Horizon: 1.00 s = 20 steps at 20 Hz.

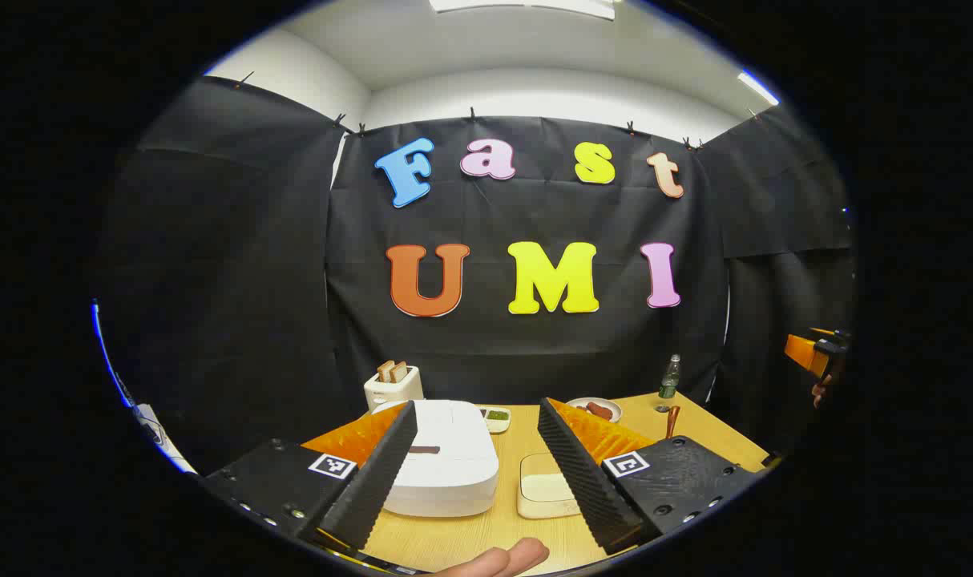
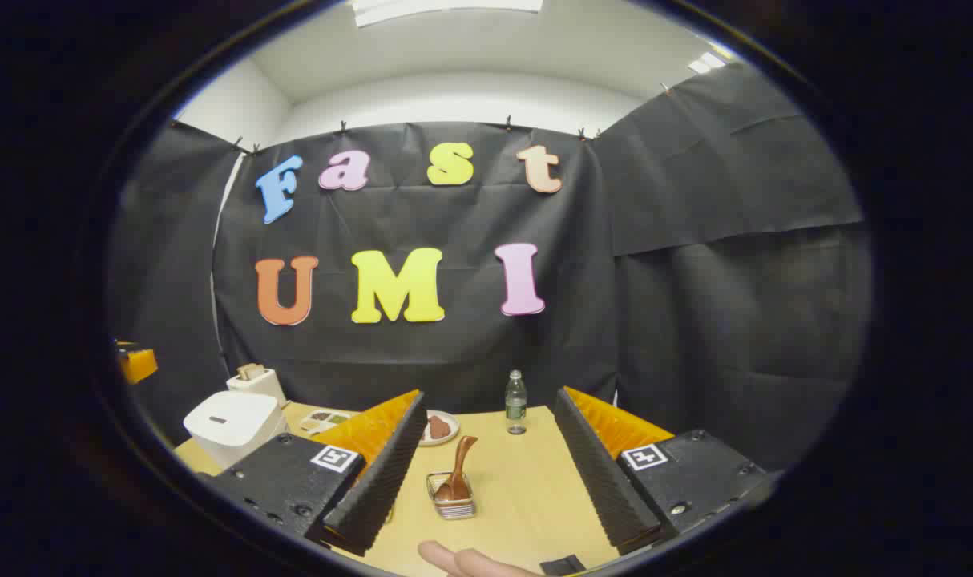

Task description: Close the left gripper, press the button to open the rice cooker; take a wooden spoon from the chopstick holder with the right hand, scoop a spoonful of rice and pour it into the rice cooker, then put the wooden spoon back into the chopstick holder.

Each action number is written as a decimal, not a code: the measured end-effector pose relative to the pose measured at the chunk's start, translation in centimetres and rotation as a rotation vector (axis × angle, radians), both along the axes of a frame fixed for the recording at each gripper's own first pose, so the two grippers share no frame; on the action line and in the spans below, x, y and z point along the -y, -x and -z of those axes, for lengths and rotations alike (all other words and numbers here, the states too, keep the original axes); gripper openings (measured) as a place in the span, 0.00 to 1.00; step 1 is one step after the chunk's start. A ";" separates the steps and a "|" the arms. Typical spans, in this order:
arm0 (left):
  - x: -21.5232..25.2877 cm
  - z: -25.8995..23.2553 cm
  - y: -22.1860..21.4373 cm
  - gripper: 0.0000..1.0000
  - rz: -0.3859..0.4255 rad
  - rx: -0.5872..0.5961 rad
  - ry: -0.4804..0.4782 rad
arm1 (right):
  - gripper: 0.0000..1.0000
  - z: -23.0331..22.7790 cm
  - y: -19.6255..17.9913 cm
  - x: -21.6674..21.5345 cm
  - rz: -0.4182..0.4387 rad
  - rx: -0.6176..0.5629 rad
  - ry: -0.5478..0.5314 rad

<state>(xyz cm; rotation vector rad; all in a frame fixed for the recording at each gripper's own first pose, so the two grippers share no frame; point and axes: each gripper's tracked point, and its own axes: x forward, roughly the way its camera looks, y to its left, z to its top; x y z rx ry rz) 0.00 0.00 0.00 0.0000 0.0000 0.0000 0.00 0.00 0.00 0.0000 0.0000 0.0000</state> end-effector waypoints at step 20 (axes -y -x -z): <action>-2.2 1.5 -3.0 0.69 0.002 -0.019 0.023 | 1.00 0.1 -0.4 -0.3 -0.007 0.048 0.021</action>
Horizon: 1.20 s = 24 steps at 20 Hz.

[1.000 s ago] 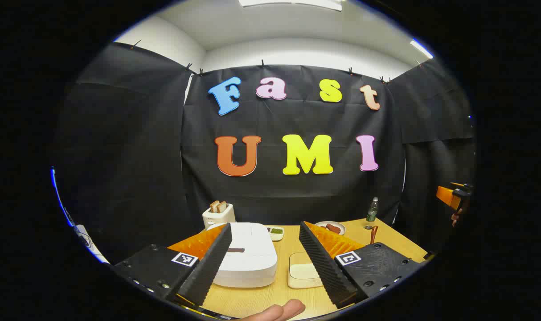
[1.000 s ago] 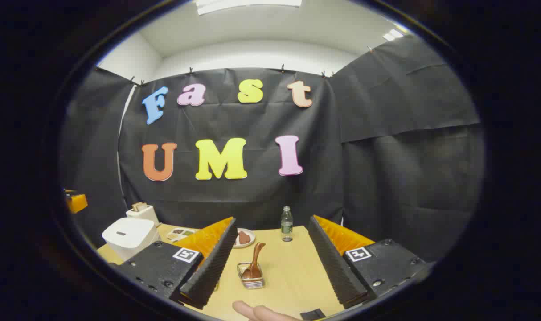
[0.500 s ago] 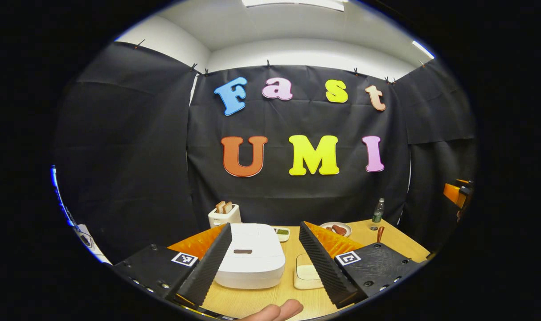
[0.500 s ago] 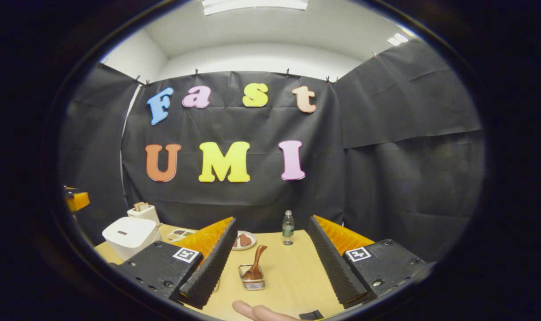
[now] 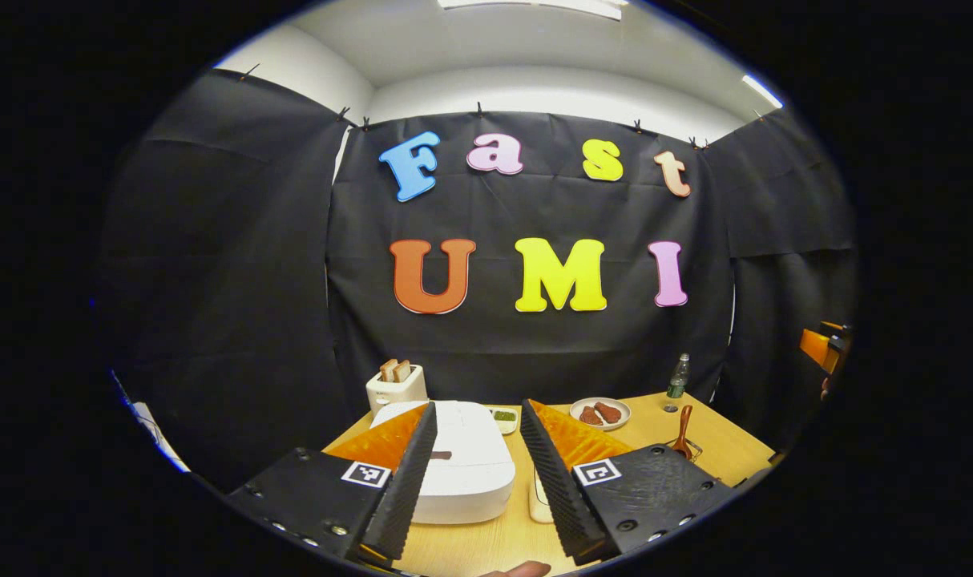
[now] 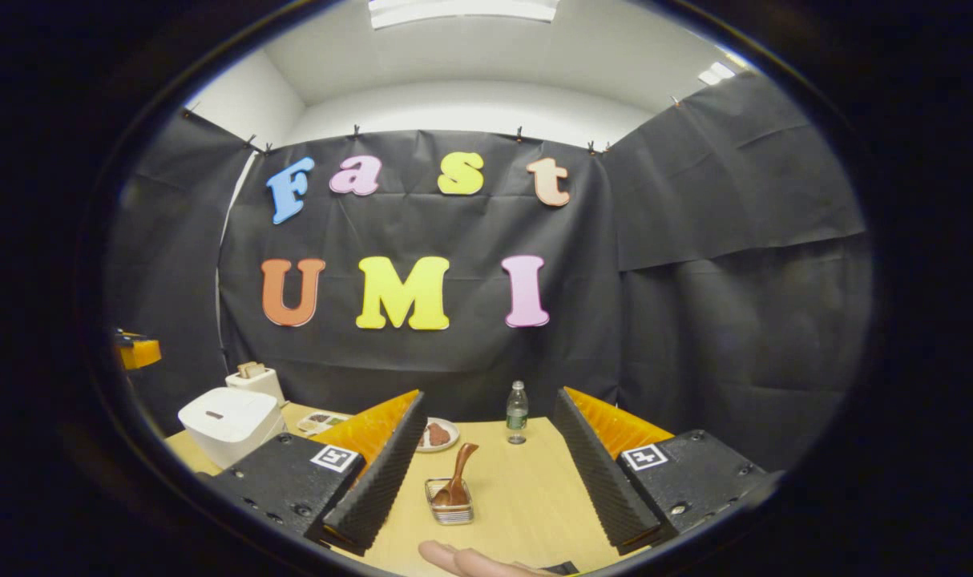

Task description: Close the left gripper, press the button to open the rice cooker; take a wooden spoon from the chopstick holder with the right hand, scoop a spoonful of rice and pour it into the rice cooker, then put the wooden spoon back into the chopstick holder.

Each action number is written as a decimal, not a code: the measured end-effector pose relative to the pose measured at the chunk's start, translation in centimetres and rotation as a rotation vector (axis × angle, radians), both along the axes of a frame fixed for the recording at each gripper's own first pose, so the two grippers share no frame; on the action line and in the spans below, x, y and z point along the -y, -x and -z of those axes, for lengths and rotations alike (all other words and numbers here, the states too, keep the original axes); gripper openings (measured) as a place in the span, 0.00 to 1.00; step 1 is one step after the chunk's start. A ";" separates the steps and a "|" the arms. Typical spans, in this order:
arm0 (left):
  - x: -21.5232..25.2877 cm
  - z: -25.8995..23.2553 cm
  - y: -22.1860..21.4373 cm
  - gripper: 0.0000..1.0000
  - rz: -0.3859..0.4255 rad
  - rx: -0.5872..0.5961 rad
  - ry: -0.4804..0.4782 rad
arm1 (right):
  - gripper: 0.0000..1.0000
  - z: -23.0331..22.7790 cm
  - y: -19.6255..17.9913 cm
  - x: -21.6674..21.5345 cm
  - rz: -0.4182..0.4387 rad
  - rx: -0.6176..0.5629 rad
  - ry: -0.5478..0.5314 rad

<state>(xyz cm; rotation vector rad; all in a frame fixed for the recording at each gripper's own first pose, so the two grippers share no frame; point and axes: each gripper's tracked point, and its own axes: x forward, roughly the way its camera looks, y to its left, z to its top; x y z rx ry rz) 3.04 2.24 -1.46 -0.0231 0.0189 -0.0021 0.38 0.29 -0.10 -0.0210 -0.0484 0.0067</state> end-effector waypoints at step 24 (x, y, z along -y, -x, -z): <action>-4.9 14.0 -11.8 0.00 -0.139 -0.417 -0.099 | 1.00 8.1 -5.9 -0.3 -0.069 -0.066 0.052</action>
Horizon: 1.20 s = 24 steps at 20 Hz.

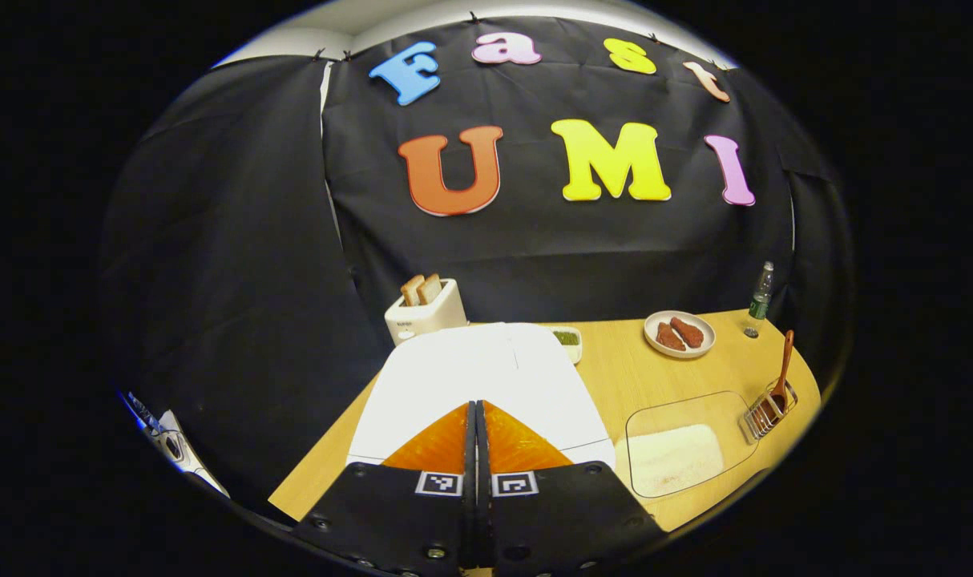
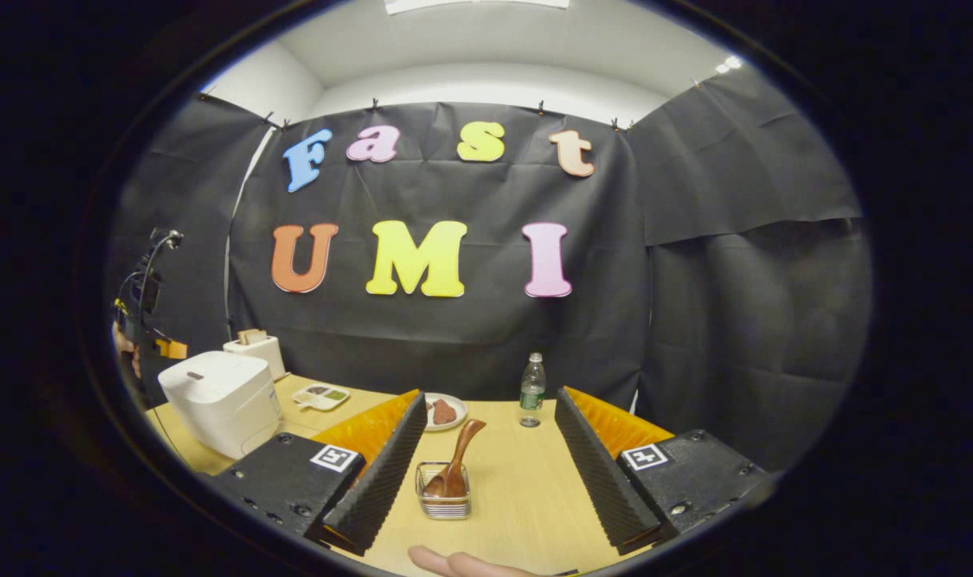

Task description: Close the left gripper, press the button to open the rice cooker; take a wooden spoon from the chopstick holder with the right hand, scoop a spoonful of rice and pour it into the rice cooker, then put the wooden spoon back into the chopstick holder.

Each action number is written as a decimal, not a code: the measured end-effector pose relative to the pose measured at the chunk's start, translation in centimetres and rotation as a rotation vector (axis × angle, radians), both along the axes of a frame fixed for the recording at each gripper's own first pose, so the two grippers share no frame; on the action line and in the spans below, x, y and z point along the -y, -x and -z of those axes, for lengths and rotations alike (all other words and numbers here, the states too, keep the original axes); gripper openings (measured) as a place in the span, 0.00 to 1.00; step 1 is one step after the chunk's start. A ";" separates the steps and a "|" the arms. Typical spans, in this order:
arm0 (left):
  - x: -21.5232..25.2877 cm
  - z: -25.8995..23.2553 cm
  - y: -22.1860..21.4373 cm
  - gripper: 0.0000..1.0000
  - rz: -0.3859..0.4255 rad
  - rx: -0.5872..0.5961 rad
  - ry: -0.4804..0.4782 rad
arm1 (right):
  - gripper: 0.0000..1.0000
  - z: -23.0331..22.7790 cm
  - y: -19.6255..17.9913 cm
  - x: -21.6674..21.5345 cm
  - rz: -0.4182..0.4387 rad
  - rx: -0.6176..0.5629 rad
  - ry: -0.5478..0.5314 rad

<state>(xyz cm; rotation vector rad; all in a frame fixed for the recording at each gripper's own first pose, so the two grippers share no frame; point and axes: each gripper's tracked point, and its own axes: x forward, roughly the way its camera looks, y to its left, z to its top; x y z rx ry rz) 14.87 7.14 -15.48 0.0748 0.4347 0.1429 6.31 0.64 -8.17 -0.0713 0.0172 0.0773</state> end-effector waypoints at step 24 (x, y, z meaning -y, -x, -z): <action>-0.6 1.9 -1.3 0.01 -0.050 -0.021 0.063 | 1.00 3.3 -0.6 4.3 0.064 -0.071 0.010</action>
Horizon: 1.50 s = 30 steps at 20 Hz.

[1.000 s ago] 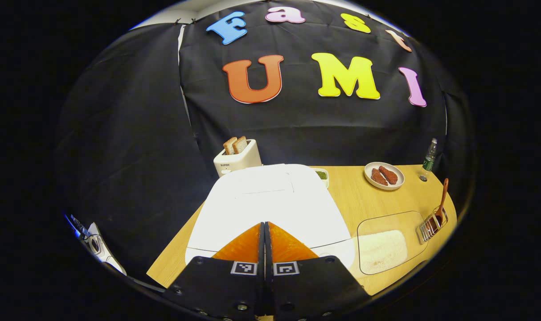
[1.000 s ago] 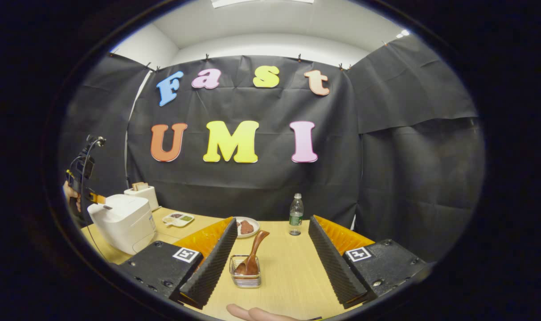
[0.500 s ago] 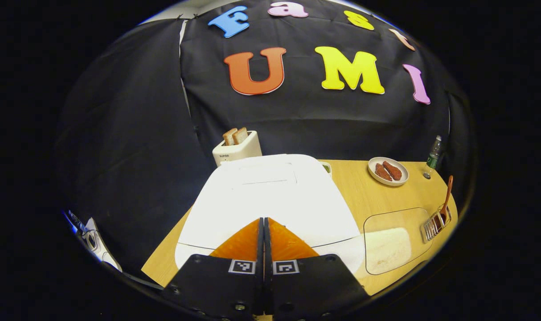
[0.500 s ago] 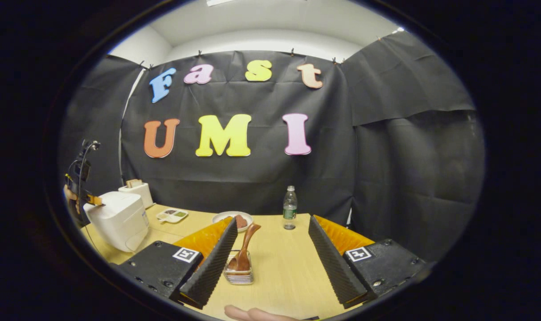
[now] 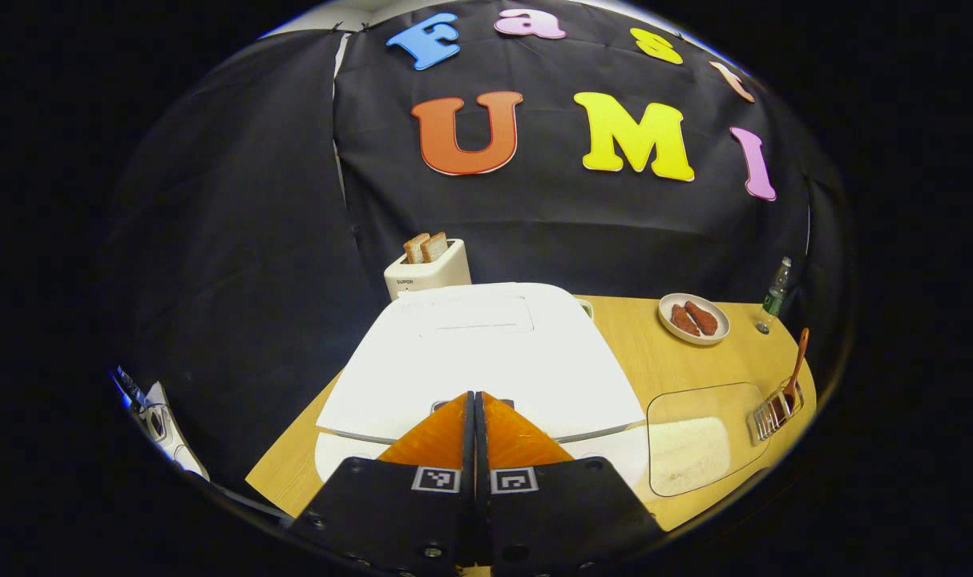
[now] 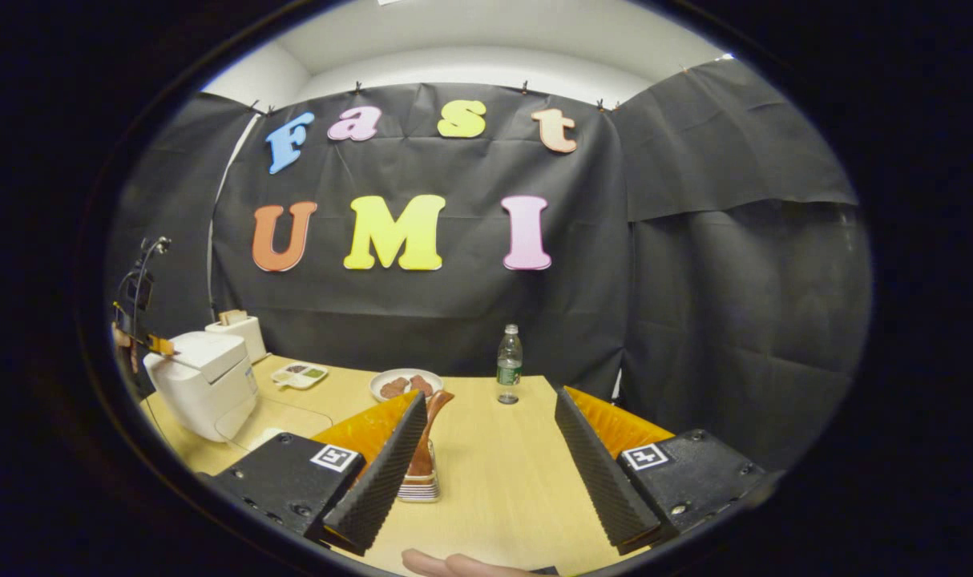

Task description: Close the left gripper, press the button to open the rice cooker; take a wooden spoon from the chopstick holder with the right hand, scoop a spoonful of rice and pour it into the rice cooker, then put the wooden spoon back into the chopstick holder.

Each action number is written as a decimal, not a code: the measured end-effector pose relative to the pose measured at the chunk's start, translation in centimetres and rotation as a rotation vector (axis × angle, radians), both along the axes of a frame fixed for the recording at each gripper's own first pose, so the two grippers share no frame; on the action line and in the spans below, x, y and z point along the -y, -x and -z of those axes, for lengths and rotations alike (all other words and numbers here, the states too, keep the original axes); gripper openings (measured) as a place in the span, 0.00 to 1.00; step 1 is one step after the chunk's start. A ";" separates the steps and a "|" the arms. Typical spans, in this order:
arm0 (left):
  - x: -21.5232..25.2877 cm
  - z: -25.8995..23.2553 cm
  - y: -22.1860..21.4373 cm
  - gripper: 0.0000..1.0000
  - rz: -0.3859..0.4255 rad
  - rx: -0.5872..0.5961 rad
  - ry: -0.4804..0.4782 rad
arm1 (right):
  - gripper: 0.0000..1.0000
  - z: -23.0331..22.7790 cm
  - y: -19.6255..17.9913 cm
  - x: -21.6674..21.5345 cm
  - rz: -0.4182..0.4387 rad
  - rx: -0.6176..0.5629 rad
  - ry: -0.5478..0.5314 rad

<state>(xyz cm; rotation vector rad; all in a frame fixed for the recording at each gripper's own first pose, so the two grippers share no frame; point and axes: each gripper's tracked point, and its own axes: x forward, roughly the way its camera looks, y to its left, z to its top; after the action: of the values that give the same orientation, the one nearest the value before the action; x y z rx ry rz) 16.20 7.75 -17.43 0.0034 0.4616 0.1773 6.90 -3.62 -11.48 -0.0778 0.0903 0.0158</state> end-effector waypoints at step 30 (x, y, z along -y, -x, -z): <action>4.1 -10.5 20.4 0.96 0.111 0.494 0.023 | 1.00 13.4 -14.6 -6.1 -0.172 -0.261 -0.164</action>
<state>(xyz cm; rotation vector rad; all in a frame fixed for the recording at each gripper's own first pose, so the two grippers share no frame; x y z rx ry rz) -4.16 3.61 -6.97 -0.0370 -0.0296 0.0592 21.46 2.44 -24.87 0.0812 0.3429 0.2054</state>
